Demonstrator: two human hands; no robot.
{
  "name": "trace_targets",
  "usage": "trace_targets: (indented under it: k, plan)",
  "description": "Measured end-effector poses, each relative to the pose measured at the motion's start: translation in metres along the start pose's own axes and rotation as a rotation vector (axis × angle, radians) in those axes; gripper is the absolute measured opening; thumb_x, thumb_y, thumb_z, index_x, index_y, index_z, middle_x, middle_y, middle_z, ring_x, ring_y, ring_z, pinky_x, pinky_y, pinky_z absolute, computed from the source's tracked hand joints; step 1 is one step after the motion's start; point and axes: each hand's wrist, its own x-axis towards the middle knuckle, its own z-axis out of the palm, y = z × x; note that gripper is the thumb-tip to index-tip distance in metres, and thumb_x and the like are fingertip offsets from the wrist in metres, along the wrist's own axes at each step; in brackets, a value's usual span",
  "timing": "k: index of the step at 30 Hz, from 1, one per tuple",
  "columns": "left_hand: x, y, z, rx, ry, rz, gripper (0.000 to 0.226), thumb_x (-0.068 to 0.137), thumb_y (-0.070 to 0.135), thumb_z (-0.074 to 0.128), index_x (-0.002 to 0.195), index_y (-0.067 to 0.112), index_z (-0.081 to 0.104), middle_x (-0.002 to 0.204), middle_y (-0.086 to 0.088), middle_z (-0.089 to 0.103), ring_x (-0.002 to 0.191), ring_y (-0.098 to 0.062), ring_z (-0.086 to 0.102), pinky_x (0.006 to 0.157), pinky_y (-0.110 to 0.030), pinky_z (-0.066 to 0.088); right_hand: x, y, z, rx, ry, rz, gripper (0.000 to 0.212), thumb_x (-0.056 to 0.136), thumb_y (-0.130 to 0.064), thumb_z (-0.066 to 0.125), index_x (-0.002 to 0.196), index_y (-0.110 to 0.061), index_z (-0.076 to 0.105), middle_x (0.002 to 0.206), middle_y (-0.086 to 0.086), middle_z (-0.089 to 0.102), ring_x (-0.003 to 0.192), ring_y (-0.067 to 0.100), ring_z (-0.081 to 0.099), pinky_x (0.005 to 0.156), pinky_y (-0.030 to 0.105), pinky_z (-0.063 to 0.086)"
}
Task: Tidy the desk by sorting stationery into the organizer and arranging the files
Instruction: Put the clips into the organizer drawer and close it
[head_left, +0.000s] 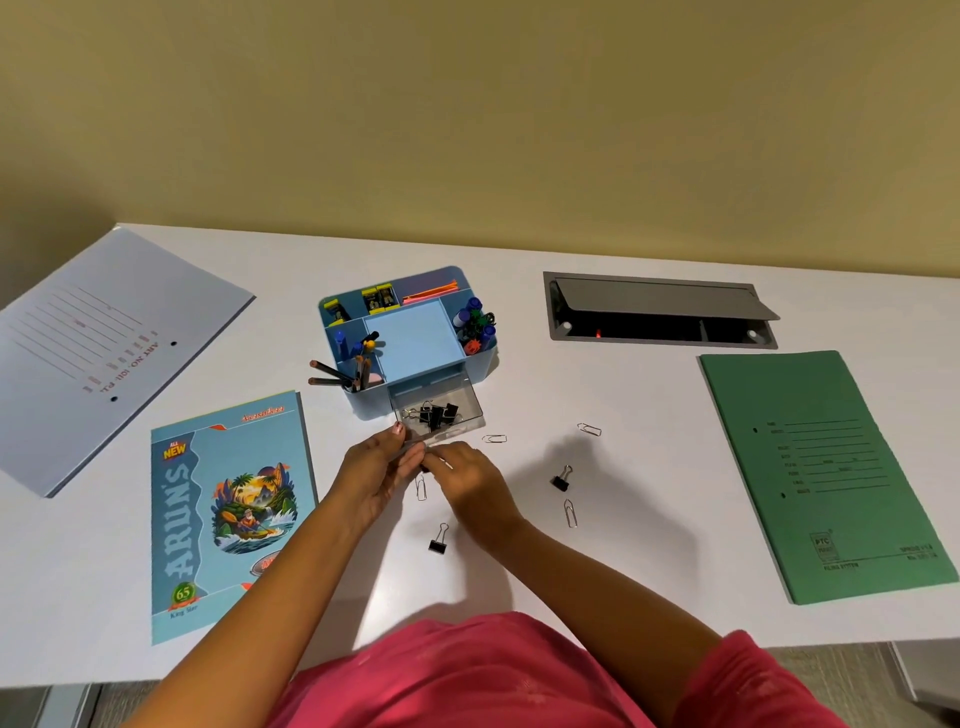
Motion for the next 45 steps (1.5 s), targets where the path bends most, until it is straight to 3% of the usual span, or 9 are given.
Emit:
trace_targets:
  k: [9, 12, 14, 19, 25, 32, 39, 42, 45]
  plan:
    - [-0.005, 0.001, 0.002, -0.003, -0.008, 0.011, 0.016, 0.095, 0.009, 0.05, 0.09, 0.0, 0.062, 0.066, -0.01, 0.071, 0.07, -0.021, 0.067, 0.056, -0.023, 0.058, -0.016, 0.022, -0.015, 0.105, -0.159, 0.451, 0.024, 0.071, 0.014, 0.053, 0.082, -0.007, 0.058, 0.081, 0.01, 0.06, 0.069, 0.026, 0.051, 0.063, 0.031, 0.036]
    - [-0.006, 0.0, 0.002, -0.008, -0.011, 0.024, 0.017, 0.096, 0.008, 0.05, 0.089, -0.001, 0.061, 0.079, -0.016, 0.066, 0.079, -0.023, 0.061, 0.055, -0.023, 0.058, -0.021, 0.028, -0.023, 0.17, -0.202, 0.488, 0.013, 0.088, -0.003, 0.047, 0.091, -0.006, 0.059, 0.086, 0.011, 0.062, 0.079, 0.027, 0.053, 0.066, 0.035, 0.041]
    - [-0.006, -0.001, 0.002, -0.011, -0.015, 0.025, 0.017, 0.096, 0.009, 0.049, 0.09, -0.001, 0.061, 0.087, -0.017, 0.063, 0.081, -0.024, 0.06, 0.056, -0.023, 0.058, -0.029, 0.03, -0.024, 0.167, -0.188, 0.461, 0.039, 0.1, -0.03, 0.029, 0.087, -0.01, 0.06, 0.086, 0.008, 0.062, 0.082, 0.026, 0.054, 0.066, 0.032, 0.04]
    - [-0.006, -0.001, 0.002, 0.003, -0.016, 0.025, 0.017, 0.096, 0.009, 0.049, 0.089, -0.001, 0.061, 0.087, -0.017, 0.062, 0.08, -0.024, 0.06, 0.055, -0.022, 0.058, -0.019, 0.02, -0.038, 0.257, -0.045, 0.466, 0.014, 0.093, -0.004, 0.048, 0.093, -0.005, 0.062, 0.093, 0.009, 0.057, 0.082, 0.02, 0.054, 0.072, 0.027, 0.043]
    - [-0.003, -0.003, 0.0, 0.019, -0.02, 0.033, 0.018, 0.095, 0.012, 0.051, 0.093, -0.001, 0.062, 0.09, -0.019, 0.064, 0.081, -0.025, 0.062, 0.065, -0.027, 0.059, 0.016, 0.002, -0.049, 0.197, 0.268, 0.315, 0.02, 0.1, -0.008, 0.042, 0.102, 0.0, 0.06, 0.098, 0.011, 0.058, 0.09, 0.022, 0.057, 0.078, 0.026, 0.05]
    - [0.0, -0.004, -0.002, 0.044, -0.02, 0.037, 0.018, 0.095, 0.014, 0.052, 0.095, -0.001, 0.062, 0.092, -0.02, 0.066, 0.083, -0.027, 0.064, 0.075, -0.034, 0.057, 0.046, -0.007, -0.046, 0.348, 0.161, 0.526, 0.019, 0.096, -0.014, 0.053, 0.114, -0.012, 0.06, 0.112, 0.004, 0.056, 0.102, 0.013, 0.052, 0.087, 0.02, 0.046]
    - [0.001, -0.005, -0.004, 0.006, -0.049, 0.031, 0.018, 0.095, 0.013, 0.052, 0.092, -0.002, 0.062, 0.091, -0.02, 0.063, 0.084, -0.027, 0.061, 0.072, -0.032, 0.058, 0.013, 0.012, -0.059, 0.299, 0.391, 0.56, 0.017, 0.091, 0.002, 0.052, 0.098, -0.01, 0.062, 0.096, 0.002, 0.059, 0.088, 0.018, 0.055, 0.079, 0.025, 0.045]
    - [0.001, -0.005, -0.005, 0.001, -0.047, 0.031, 0.018, 0.095, 0.012, 0.051, 0.09, -0.002, 0.062, 0.089, -0.019, 0.063, 0.083, -0.026, 0.061, 0.067, -0.028, 0.059, -0.014, 0.03, -0.063, 0.147, 0.255, 0.765, 0.017, 0.085, 0.004, 0.055, 0.091, -0.012, 0.059, 0.093, 0.007, 0.055, 0.086, 0.025, 0.052, 0.072, 0.024, 0.037]
    - [0.002, -0.006, -0.006, 0.005, -0.047, 0.032, 0.018, 0.095, 0.012, 0.051, 0.09, -0.001, 0.062, 0.088, -0.018, 0.063, 0.083, -0.026, 0.061, 0.067, -0.028, 0.059, -0.037, 0.045, -0.062, -0.037, 0.045, 1.019, 0.007, 0.088, -0.007, 0.054, 0.094, -0.005, 0.059, 0.097, 0.015, 0.054, 0.085, 0.035, 0.054, 0.071, 0.036, 0.042]
